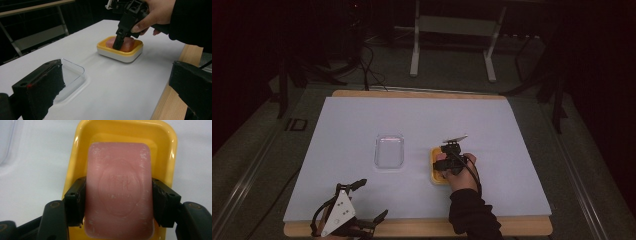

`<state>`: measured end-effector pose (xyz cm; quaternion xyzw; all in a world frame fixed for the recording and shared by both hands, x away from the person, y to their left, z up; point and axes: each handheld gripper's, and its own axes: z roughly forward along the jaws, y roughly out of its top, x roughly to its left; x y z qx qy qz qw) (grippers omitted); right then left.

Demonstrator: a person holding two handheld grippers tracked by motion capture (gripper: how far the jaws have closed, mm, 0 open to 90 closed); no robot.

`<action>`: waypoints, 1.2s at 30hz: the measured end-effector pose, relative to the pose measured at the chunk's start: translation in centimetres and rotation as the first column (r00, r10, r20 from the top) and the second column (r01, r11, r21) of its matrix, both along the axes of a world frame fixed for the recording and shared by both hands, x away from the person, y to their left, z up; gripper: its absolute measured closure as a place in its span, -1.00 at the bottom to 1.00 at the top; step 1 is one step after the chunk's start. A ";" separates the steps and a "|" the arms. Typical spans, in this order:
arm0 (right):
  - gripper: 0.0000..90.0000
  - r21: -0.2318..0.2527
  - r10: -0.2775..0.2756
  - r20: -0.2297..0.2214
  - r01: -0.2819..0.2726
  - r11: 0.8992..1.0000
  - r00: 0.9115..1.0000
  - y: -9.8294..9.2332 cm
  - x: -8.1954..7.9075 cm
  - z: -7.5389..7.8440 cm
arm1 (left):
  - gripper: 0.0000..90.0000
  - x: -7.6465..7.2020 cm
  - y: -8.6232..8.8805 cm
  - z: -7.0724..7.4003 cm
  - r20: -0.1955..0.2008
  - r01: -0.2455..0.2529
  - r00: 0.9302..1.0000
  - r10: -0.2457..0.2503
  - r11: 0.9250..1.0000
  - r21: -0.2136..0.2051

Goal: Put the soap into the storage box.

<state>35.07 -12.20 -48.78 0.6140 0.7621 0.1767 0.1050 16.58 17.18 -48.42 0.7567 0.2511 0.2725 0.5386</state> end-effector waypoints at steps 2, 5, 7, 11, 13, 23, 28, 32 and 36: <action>-0.17 -0.005 0.003 -0.001 -0.003 1.000 1.000 0.1 0.0 0.0 | -0.99 0.0 0.0 0.0 0.001 -0.001 1.000 0.001 1.000 0.001; -0.22 0.003 0.009 -0.010 -0.009 1.000 1.000 0.0 0.2 0.2 | -0.99 0.0 0.0 0.0 -0.003 -0.001 1.000 0.001 1.000 0.001; -0.29 0.012 0.019 -0.021 -0.019 1.000 1.000 0.0 0.3 0.4 | -0.99 0.0 0.0 0.0 -0.004 0.000 1.000 0.000 1.000 0.004; -0.33 0.013 0.033 -0.006 -0.033 0.999 0.999 0.0 0.4 1.1 | -0.99 0.0 0.0 0.0 -0.004 0.001 1.000 -0.001 1.000 0.002; -0.38 0.022 0.048 -0.003 -0.048 0.999 0.999 -0.2 0.4 1.6 | -0.99 0.0 0.0 0.0 -0.004 0.000 1.000 0.000 1.000 0.000; -0.74 0.042 0.226 0.061 -0.229 0.973 0.972 -1.9 0.7 3.9 | -0.99 0.0 0.0 0.0 -0.006 -0.002 1.000 0.002 1.000 -0.001; -0.76 0.026 0.365 0.096 -0.369 0.929 0.926 -2.8 0.7 4.4 | -0.99 0.1 0.0 -0.1 -0.010 -0.002 1.000 0.002 1.000 0.001; -0.71 0.025 0.428 0.090 -0.432 0.902 0.899 -3.5 0.6 4.8 | -0.99 0.2 0.0 -0.1 -0.014 -0.001 1.000 0.002 1.000 0.002; -0.67 0.026 0.432 0.127 -0.439 0.898 0.893 -4.4 0.5 5.2 | -0.99 0.2 0.0 -0.1 -0.015 -0.002 1.000 0.002 1.000 0.001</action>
